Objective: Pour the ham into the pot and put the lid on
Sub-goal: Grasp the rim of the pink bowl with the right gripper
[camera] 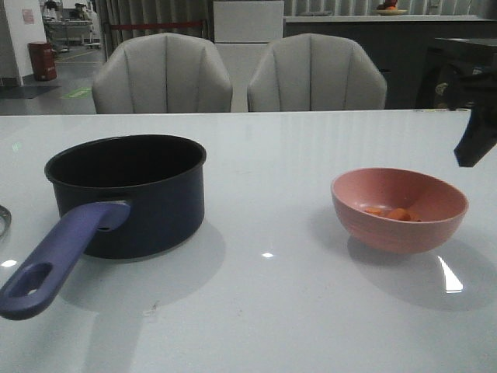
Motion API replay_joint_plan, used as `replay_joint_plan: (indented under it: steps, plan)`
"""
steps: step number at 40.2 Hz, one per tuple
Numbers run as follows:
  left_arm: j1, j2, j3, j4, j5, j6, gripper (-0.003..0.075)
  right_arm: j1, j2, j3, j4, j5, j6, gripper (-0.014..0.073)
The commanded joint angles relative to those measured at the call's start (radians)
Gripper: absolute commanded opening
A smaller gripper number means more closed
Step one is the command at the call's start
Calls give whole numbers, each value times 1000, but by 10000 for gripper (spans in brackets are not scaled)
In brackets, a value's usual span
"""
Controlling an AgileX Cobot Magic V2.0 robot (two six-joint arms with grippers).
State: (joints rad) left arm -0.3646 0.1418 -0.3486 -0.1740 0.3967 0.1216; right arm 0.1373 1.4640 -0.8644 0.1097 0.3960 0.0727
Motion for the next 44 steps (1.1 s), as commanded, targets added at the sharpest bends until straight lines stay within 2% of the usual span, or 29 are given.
replay_joint_plan:
  steps: [1, 10, 23, 32, 39, 44]
  plan:
    - [-7, 10, -27, -13, -75, 0, 582, 17, 57, -81, 7, -38, -11, 443]
    - [-7, 10, -27, -13, -75, 0, 582, 28, 211, -154, 3, -40, -11, 422]
    - [-7, 10, -27, -13, -75, 0, 583, 28, 278, -187, 1, -47, -11, 128]
    - [-7, 10, -27, -13, -75, 0, 582, 28, 276, -215, 5, -36, -8, 134]
    - [-7, 10, -27, -13, -75, 0, 582, 46, 225, -309, 21, 98, -8, 134]
    - [-7, 10, -27, -13, -75, 0, 583, 104, 178, -407, 21, 166, -34, 134]
